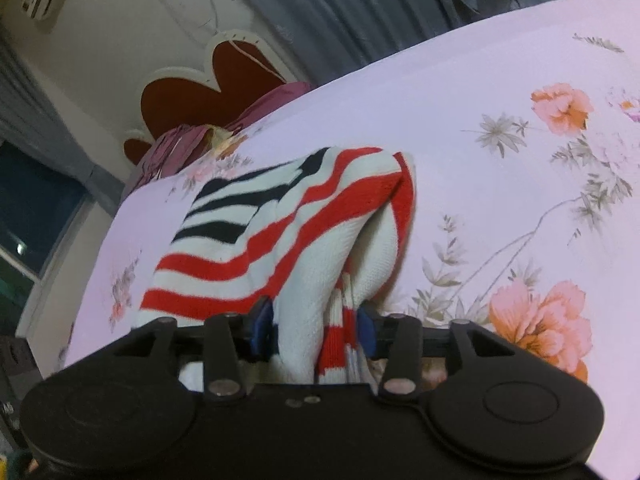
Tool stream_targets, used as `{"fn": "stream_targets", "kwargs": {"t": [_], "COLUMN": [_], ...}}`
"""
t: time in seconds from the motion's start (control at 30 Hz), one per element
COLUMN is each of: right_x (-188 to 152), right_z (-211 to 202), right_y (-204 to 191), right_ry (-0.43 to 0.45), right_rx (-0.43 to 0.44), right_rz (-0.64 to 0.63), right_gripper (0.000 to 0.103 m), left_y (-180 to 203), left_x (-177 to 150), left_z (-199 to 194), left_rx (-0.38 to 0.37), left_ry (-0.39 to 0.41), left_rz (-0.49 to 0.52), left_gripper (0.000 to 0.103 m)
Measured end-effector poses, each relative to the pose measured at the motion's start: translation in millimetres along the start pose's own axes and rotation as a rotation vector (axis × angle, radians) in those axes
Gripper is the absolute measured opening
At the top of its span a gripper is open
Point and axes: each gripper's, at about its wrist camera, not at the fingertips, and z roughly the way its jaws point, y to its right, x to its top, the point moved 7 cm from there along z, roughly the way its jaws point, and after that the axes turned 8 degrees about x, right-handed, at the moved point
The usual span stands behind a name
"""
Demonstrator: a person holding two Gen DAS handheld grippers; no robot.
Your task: Fold small clothes
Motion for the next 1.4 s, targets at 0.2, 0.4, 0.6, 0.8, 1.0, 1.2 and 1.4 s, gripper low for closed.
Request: {"fn": "stream_targets", "kwargs": {"t": [0.2, 0.4, 0.6, 0.8, 1.0, 1.2, 1.4], "right_x": [12.1, 18.8, 16.7, 18.7, -11.5, -50.8, -62.9], "right_z": [7.0, 23.8, 31.2, -5.6, -36.7, -37.4, -23.0], "right_y": [6.9, -2.7, 4.4, -14.5, -58.7, -67.1, -47.2], "right_ry": [0.034, 0.046, 0.039, 0.086, 0.079, 0.035, 0.009], "right_rx": [-0.016, -0.07, -0.115, -0.118, -0.123, -0.173, -0.249], "right_rz": [0.057, -0.05, -0.129, -0.122, -0.272, -0.354, -0.347], "right_gripper": [0.054, 0.042, 0.046, 0.047, 0.029, 0.019, 0.007], "left_y": [1.9, 3.1, 3.0, 9.7, 19.1, 26.5, 25.7], "left_x": [15.8, 13.5, 3.8, 3.1, -5.1, -23.9, -27.4], "left_z": [-25.0, -9.9, 0.8, -30.8, -58.7, -56.6, -51.7], "left_rx": [0.01, 0.03, 0.024, 0.035, 0.02, 0.091, 0.113], "left_ry": [0.088, 0.057, 0.021, 0.066, 0.099, 0.07, 0.068], "left_rz": [0.021, 0.034, -0.001, 0.039, 0.095, 0.166, 0.166], "left_gripper": [0.068, 0.069, 0.072, 0.072, 0.072, 0.072, 0.076]}}
